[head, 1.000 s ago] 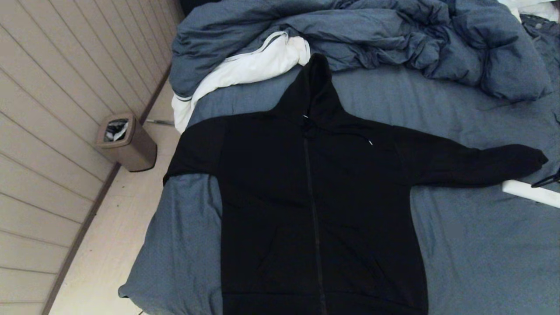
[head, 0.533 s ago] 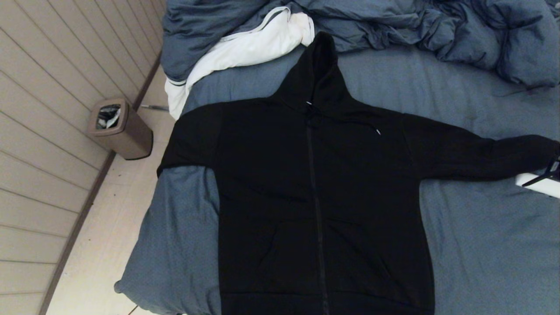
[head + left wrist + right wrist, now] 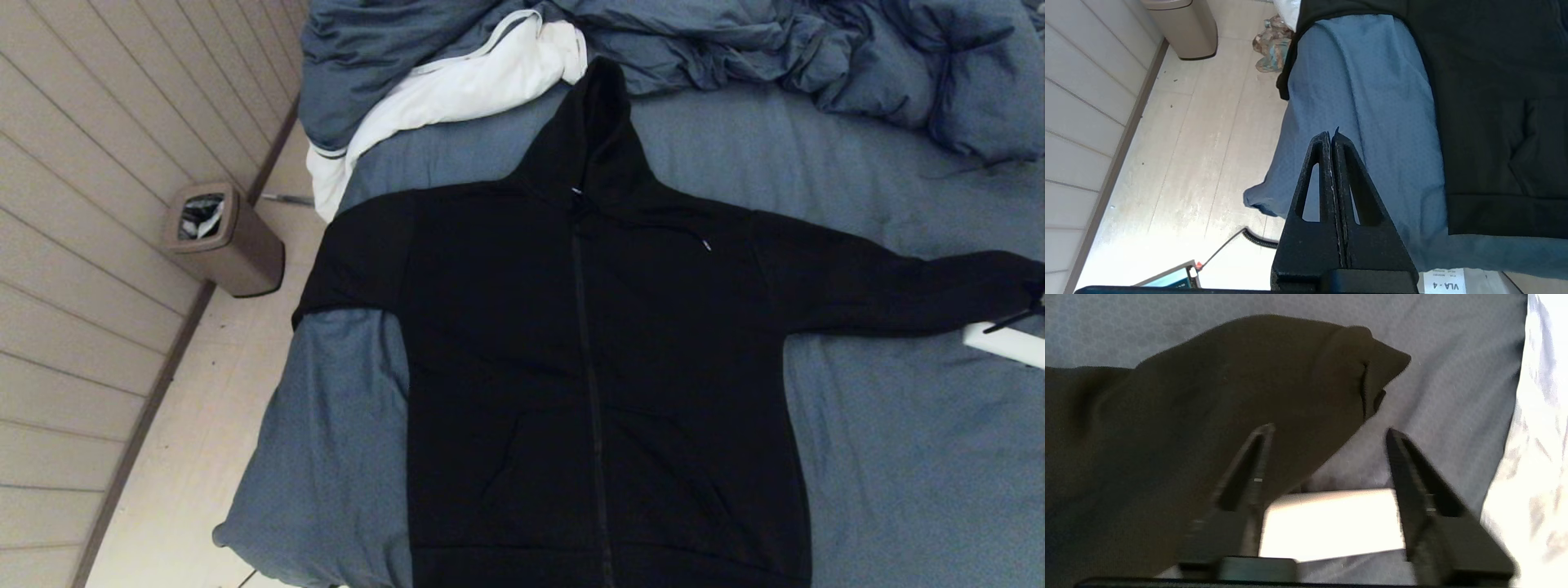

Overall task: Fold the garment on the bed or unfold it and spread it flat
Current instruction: Fold the black sweatshirt

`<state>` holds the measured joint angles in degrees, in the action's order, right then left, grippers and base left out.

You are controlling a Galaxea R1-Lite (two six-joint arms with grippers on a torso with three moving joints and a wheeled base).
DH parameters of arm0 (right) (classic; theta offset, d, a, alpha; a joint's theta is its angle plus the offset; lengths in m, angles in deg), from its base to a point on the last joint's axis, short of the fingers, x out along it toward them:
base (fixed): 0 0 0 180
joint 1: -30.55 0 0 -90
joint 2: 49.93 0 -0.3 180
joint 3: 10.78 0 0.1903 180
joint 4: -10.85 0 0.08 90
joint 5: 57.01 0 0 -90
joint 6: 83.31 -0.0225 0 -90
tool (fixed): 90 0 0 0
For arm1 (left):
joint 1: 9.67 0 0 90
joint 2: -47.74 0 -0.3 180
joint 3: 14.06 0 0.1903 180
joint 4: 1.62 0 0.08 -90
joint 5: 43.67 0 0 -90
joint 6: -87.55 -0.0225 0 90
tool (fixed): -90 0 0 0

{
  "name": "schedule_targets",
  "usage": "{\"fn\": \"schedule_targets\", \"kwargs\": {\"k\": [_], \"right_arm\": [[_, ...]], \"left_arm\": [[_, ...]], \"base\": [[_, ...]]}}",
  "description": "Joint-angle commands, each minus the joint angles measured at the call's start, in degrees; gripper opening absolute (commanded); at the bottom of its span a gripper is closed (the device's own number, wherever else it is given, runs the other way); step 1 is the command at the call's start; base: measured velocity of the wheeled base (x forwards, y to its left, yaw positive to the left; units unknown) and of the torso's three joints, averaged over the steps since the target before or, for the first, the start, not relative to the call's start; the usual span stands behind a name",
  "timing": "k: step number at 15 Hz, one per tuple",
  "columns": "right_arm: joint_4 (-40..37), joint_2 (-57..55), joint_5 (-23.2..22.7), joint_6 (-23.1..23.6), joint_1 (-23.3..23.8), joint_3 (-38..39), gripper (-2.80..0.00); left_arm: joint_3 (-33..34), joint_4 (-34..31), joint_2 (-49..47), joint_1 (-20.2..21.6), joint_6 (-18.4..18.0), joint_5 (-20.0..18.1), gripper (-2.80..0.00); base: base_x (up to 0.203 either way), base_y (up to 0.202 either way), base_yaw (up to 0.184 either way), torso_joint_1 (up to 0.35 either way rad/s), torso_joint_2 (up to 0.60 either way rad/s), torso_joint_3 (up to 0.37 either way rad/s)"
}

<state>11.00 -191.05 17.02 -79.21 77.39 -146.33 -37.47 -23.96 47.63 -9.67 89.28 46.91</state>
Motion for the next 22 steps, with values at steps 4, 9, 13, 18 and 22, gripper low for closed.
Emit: {"fn": "schedule_targets", "kwargs": {"k": [4,9,13,18,22], "right_arm": [[3.27,-4.4,0.62,0.02,-1.04,-0.41,0.0],[6.87,-7.75,0.71,0.03,-3.23,-0.5,0.0],[6.86,-8.73,0.68,0.03,-4.52,-0.5,0.0],[6.36,-8.68,0.55,0.03,-4.75,-0.51,-2.8],[6.36,-8.37,0.77,-0.05,-4.75,-0.5,-2.8]], "left_arm": [[0.05,0.02,0.02,0.0,-0.06,0.04,-2.8],[0.05,0.02,0.02,0.0,0.02,0.04,-2.8],[0.05,0.02,0.02,0.0,-0.06,0.04,-2.8],[0.05,0.02,0.02,0.0,-0.06,0.04,-2.8],[-0.09,0.02,0.02,0.0,-0.06,0.04,-2.8]], "base": [[0.0,0.0,0.0,0.0,0.0,0.0],[0.0,0.0,0.0,0.0,0.0,0.0],[0.0,0.0,0.0,0.0,0.0,0.0],[0.0,0.0,0.0,0.0,0.0,0.0],[0.0,0.0,0.0,0.0,0.0,0.0]]}}
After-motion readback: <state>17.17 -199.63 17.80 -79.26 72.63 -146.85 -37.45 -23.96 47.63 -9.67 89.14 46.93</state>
